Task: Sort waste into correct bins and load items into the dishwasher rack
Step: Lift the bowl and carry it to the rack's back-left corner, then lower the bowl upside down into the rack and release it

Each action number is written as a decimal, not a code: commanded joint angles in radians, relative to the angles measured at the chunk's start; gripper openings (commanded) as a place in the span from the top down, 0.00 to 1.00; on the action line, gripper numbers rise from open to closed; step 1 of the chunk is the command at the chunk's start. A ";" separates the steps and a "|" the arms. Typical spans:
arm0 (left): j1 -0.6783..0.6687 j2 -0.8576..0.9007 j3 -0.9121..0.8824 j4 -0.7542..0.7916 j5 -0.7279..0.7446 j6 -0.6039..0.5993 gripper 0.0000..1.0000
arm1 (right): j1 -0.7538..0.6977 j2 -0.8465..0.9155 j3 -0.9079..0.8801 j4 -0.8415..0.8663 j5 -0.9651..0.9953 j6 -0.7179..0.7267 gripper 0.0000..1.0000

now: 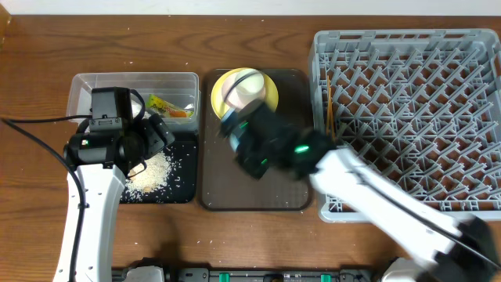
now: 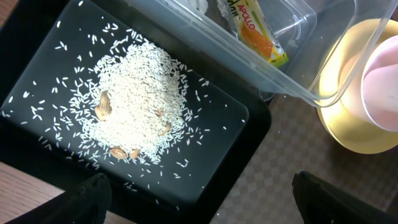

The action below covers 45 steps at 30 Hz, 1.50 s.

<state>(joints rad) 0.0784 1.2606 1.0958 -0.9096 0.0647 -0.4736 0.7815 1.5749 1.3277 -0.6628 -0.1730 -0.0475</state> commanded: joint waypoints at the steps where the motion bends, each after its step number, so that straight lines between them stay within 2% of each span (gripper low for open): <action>1: 0.004 0.002 0.014 -0.003 -0.005 0.005 0.04 | -0.163 -0.083 0.019 0.023 -0.240 0.024 0.99; 6: 0.004 0.002 0.014 -0.003 -0.005 0.005 0.04 | -0.497 -0.079 0.018 0.183 -0.713 0.031 0.99; 10: 0.004 0.002 0.014 -0.002 -0.005 0.005 0.04 | -0.711 -0.014 0.018 0.379 -0.991 0.101 0.99; 12: 0.004 0.002 0.014 -0.002 -0.005 0.005 0.04 | -0.788 0.030 0.018 0.476 -1.065 0.143 0.99; 18: 0.004 0.002 0.014 -0.002 -0.005 0.005 0.04 | -0.888 0.177 0.018 0.716 -1.131 0.212 0.99; 20: 0.004 0.002 0.014 -0.002 -0.005 0.005 0.04 | -0.900 0.242 0.018 0.884 -1.194 0.298 0.99; 23: 0.004 0.002 0.014 -0.002 -0.005 0.005 0.04 | -0.902 0.329 0.018 1.149 -1.209 0.527 0.99; 26: 0.004 0.002 0.014 -0.003 -0.005 0.005 0.04 | -0.898 0.395 0.018 1.305 -1.209 0.669 0.99; 37: 0.004 0.002 0.014 -0.003 -0.005 0.005 0.04 | -0.898 0.554 0.018 1.325 -1.273 0.679 0.99; 45: 0.004 0.002 0.014 -0.003 -0.005 0.005 0.04 | -0.906 0.582 0.018 1.320 -1.293 0.679 0.99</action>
<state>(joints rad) 0.0784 1.2606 1.0958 -0.9096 0.0643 -0.4736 -0.1173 2.1479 1.3399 0.6556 -1.4319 0.6186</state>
